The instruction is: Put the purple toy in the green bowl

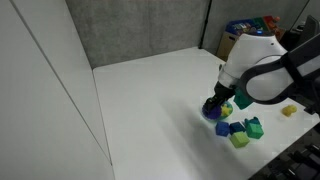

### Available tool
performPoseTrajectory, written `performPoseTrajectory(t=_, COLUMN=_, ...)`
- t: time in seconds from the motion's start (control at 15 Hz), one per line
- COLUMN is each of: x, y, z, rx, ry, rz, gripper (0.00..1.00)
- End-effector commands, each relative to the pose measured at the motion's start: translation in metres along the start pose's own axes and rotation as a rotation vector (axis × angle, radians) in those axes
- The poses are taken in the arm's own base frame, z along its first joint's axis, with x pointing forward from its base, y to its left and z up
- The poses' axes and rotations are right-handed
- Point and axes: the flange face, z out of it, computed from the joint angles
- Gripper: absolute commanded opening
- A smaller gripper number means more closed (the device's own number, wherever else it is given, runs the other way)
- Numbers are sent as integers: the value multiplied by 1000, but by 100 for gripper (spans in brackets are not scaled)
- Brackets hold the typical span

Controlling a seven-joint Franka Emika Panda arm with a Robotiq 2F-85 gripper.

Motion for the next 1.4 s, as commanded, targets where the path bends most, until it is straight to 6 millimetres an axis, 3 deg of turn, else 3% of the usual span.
performPoseTrajectory(t=0.0, x=12, y=34, z=-18, rx=-35, ry=59, rz=67, gripper=49)
performPoseTrajectory(t=0.4, x=32, y=94, z=-10, rx=-54, ry=92, rz=167, gripper=49)
performPoseTrajectory(t=0.73, x=46, y=130, z=-3, rx=-77, ry=98, rz=225, gripper=49)
performPoseTrajectory(t=1.0, x=62, y=144, z=5, rx=-80, ry=96, rz=247, gripper=49)
performPoseTrajectory(t=1.33, x=77, y=148, z=27, rx=-75, ry=81, rz=246, gripper=49)
